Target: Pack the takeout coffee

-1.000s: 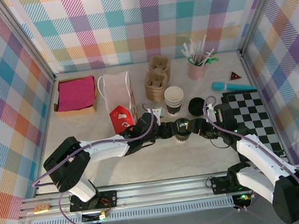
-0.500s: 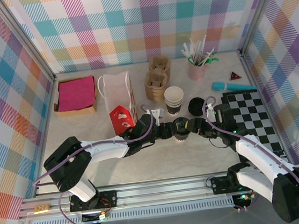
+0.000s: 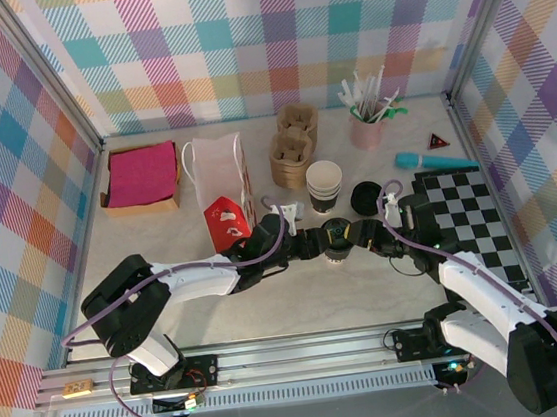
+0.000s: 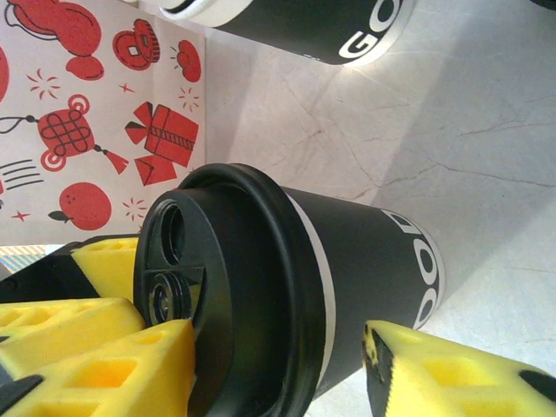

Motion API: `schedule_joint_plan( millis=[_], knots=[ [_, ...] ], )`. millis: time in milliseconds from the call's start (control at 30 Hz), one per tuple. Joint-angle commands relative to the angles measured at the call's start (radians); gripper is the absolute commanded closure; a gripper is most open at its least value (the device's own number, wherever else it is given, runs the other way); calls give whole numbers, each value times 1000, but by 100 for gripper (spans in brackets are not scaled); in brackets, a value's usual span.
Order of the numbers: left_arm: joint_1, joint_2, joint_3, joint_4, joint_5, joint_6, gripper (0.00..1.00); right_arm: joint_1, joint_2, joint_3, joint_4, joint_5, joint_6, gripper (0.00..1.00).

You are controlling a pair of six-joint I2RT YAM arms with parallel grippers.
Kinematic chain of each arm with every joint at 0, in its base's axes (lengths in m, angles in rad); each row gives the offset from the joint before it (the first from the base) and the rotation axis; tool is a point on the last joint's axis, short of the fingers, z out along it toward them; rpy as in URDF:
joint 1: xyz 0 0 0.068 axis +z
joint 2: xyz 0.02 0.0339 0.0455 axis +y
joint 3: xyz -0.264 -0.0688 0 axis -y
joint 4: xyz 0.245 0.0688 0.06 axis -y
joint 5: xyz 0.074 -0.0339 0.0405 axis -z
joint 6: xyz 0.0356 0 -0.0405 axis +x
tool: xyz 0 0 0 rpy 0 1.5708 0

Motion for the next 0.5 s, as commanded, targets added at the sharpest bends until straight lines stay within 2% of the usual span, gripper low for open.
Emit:
schedule_joint_plan(
  millis=[0, 167, 467],
  knots=[
    [3, -16, -4, -122, -17, 18, 49, 4, -3, 26, -165, 31, -27, 44],
    [7, -33, 7, -141, -23, 23, 45, 1, -13, 97, -224, 40, -50, 40],
    [18, -46, 37, -165, -21, 31, 39, -1, 18, 145, -251, 53, -67, 40]
  ],
)
